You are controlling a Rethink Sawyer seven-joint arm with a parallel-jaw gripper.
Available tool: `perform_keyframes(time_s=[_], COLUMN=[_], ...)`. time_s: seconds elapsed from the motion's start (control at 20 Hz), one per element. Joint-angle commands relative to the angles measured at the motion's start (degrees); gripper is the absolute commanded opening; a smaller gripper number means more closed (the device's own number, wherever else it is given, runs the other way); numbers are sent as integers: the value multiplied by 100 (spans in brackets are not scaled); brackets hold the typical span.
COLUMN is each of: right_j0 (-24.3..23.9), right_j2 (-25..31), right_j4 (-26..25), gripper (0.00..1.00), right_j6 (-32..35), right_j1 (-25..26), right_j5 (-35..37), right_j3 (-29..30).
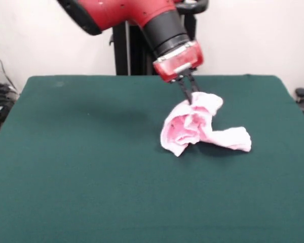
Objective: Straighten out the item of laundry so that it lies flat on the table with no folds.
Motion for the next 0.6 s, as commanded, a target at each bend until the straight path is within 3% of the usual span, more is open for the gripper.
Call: perform_keyframes(time_s=[0.05,0.35,0.6], right_j0=[-1515,-2818,-3657], right_j2=[1365,1886,2158], right_j4=[-1069,-1203,-1153], gripper=[0,0,0], right_j6=[-380,-1349,-2625], right_j1=[658,931,1815], right_j5=[1785,2742,3684], right_j3=[136,79,-328])
